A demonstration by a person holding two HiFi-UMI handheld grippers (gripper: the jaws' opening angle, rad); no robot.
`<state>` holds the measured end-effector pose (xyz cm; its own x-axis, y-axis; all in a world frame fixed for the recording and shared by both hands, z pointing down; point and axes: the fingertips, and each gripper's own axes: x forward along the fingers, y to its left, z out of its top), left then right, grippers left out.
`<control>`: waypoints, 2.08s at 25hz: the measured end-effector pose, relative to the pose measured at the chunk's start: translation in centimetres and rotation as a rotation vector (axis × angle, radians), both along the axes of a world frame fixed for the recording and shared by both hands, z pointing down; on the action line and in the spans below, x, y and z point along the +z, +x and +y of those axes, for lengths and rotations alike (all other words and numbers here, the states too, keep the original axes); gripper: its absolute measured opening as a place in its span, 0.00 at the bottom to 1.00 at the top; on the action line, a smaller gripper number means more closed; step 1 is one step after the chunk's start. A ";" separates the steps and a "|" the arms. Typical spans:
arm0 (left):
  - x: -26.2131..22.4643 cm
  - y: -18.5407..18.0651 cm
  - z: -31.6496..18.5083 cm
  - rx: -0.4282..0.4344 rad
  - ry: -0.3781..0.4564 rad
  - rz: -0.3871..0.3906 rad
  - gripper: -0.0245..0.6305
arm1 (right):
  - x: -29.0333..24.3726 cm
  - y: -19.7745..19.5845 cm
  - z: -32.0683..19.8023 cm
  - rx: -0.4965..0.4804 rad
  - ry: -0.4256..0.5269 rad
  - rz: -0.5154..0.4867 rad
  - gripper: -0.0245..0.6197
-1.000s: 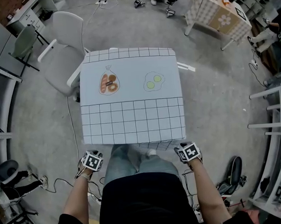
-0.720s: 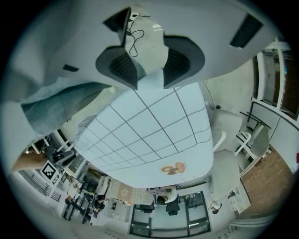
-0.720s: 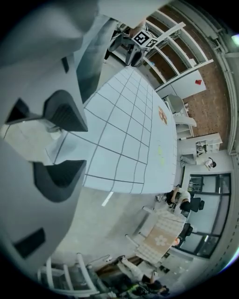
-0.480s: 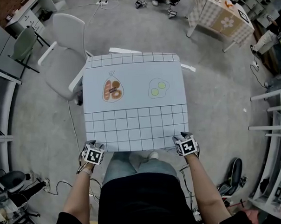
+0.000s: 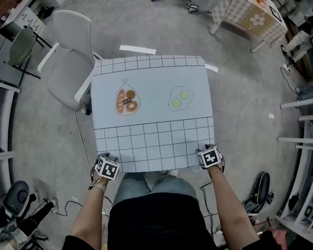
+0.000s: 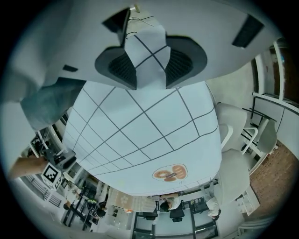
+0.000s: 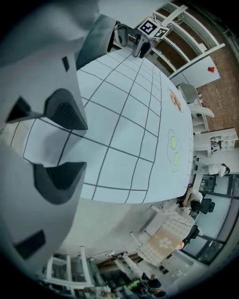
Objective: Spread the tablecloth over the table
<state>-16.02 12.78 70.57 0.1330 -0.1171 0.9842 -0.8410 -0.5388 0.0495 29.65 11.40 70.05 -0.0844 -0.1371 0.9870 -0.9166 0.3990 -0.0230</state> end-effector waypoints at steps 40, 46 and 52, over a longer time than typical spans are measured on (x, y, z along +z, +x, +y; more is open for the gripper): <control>0.1 0.0 5.2 0.191 -0.204 0.012 0.06 | -0.5 -0.7 7.4 -0.003 -0.147 -0.107 0.05; -0.4 -0.4 5.1 0.141 -0.146 0.015 0.07 | -0.8 -0.8 7.2 -0.034 -0.059 -0.060 0.09; -1.7 -3.2 1.7 -0.004 -0.011 0.020 0.10 | -2.0 -1.6 5.6 -0.012 0.031 -0.070 0.16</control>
<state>-19.25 14.47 68.90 0.1521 -0.1071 0.9825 -0.8420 -0.5346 0.0721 28.07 16.96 68.06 -0.1551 -0.1660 0.9739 -0.9082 0.4118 -0.0745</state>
